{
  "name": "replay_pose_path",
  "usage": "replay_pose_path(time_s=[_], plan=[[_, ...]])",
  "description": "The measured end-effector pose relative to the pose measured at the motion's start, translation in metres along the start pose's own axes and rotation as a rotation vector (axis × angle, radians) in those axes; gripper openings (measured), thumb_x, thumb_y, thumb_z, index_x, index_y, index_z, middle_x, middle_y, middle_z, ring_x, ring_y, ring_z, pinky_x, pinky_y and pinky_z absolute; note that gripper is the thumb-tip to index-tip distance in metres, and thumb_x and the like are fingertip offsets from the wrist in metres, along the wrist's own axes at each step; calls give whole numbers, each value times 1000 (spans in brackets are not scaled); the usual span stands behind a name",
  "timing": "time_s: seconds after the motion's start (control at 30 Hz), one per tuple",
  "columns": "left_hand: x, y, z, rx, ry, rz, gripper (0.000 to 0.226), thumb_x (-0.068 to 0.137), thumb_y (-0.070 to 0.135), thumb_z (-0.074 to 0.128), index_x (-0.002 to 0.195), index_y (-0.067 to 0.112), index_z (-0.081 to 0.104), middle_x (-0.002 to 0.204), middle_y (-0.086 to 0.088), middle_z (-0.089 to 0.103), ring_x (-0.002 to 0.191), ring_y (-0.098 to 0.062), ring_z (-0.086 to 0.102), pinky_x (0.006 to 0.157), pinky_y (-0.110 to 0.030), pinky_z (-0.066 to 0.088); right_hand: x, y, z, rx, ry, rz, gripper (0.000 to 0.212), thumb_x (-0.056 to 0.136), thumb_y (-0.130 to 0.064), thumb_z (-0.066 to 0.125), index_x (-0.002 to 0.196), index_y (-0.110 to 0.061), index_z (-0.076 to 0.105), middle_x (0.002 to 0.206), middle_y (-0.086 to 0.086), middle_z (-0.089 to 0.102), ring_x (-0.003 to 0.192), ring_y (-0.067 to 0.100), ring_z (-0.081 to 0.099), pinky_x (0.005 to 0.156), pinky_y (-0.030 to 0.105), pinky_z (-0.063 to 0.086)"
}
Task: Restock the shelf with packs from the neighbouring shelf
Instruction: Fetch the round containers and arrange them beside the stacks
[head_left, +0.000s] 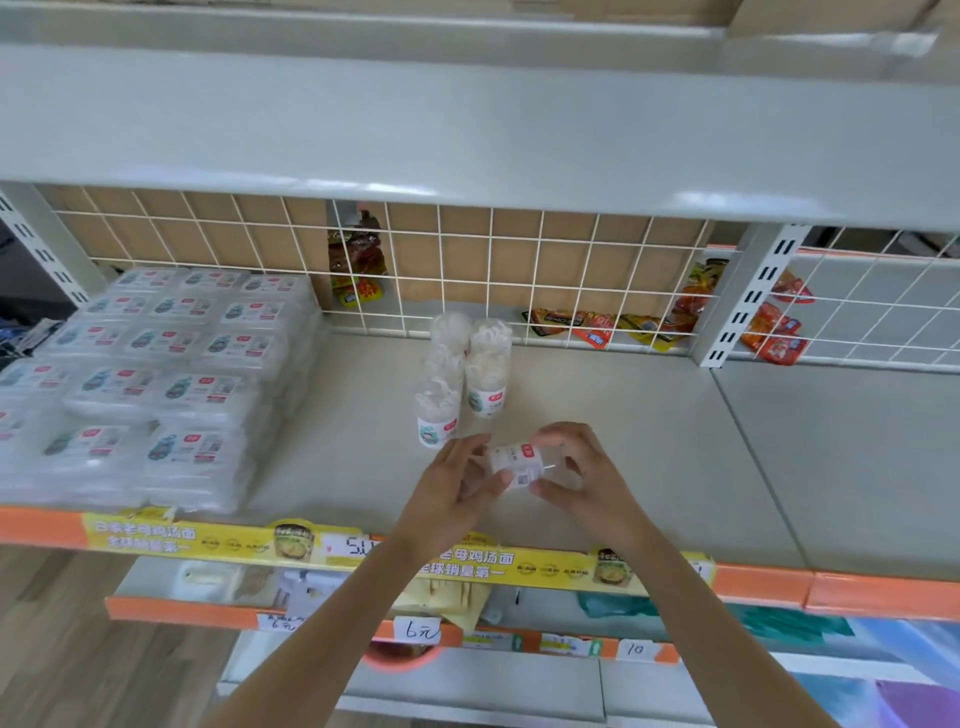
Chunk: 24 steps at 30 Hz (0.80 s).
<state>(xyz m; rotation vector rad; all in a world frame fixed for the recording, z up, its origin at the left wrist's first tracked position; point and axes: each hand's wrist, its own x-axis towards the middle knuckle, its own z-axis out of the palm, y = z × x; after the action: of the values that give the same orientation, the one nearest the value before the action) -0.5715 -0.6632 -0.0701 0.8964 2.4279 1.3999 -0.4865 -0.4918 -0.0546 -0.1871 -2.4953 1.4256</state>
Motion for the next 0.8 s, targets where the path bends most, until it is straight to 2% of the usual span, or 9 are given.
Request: replay_pose_path(time_s=[0.07, 0.2, 0.3, 0.37, 0.4, 0.53, 0.67, 0.73, 0.8], plan=[[-1, 2, -2, 43, -12, 6, 39, 87, 36, 61, 121, 19, 53, 103, 5, 55, 89, -11, 54, 78, -19, 44, -5, -1, 10, 145, -6, 18, 49, 72, 0, 70, 105, -32, 54, 120, -8, 45, 111, -2, 46, 88, 9, 36], [-5, 3, 0, 111, 8, 64, 37, 81, 33, 67, 114, 20, 56, 99, 13, 51, 95, -12, 49, 80, -14, 41, -5, -5, 12, 405, 165, 257, 40, 84, -10, 64, 120, -21, 50, 122, -1, 48, 109, 6, 50, 85, 15, 44], [-9, 3, 0, 105, 64, 135, 40, 76, 33, 68, 110, 21, 53, 103, 14, 49, 99, -14, 50, 83, -16, 43, -4, -5, 15, 211, 175, 287, 32, 88, -27, 61, 117, -15, 56, 113, 5, 60, 98, 12, 58, 85, 21, 47], [-12, 5, -1, 63, 76, 124, 42, 75, 22, 72, 111, 19, 49, 105, 20, 43, 101, -17, 51, 88, -23, 45, -6, -4, 20, -8, 143, 249, 43, 84, -45, 56, 117, -18, 56, 104, 4, 62, 90, 16, 59, 83, 28, 48], [-13, 5, -1, 42, 79, 115, 45, 74, 16, 73, 111, 19, 48, 107, 20, 41, 102, -17, 51, 90, -24, 46, -6, -3, 21, -73, 150, 227, 45, 82, -47, 53, 117, -19, 55, 101, 4, 63, 88, 18, 59, 81, 30, 47], [-11, 4, -2, -2, 76, 64, 55, 72, 9, 74, 116, 24, 45, 114, 5, 40, 104, -11, 50, 93, -16, 43, -2, -1, 22, -199, 161, 121, 32, 91, -33, 55, 119, -18, 52, 98, 8, 64, 87, 24, 59, 80, 34, 48], [-7, 4, -2, 21, 52, 62, 57, 70, 8, 75, 122, 13, 52, 113, 3, 40, 102, -10, 50, 90, -10, 41, 4, -10, 13, -211, 140, 43, 40, 84, -30, 64, 117, -15, 49, 108, 0, 56, 87, 13, 57, 76, 26, 48], [-6, 5, -3, 26, 65, 63, 53, 71, 11, 75, 120, 12, 54, 112, 2, 43, 99, -10, 51, 86, -6, 39, 9, -22, 8, -239, 123, -55, 45, 79, -27, 70, 117, -14, 48, 111, -4, 48, 90, 11, 54, 76, 25, 47], [-6, 5, -2, 60, 105, 56, 46, 73, 16, 74, 115, 12, 54, 109, 2, 46, 95, -10, 51, 83, -8, 40, 16, -34, 6, -350, 51, -168, 46, 77, -22, 71, 116, -13, 50, 114, -3, 45, 95, 14, 52, 78, 25, 44]])
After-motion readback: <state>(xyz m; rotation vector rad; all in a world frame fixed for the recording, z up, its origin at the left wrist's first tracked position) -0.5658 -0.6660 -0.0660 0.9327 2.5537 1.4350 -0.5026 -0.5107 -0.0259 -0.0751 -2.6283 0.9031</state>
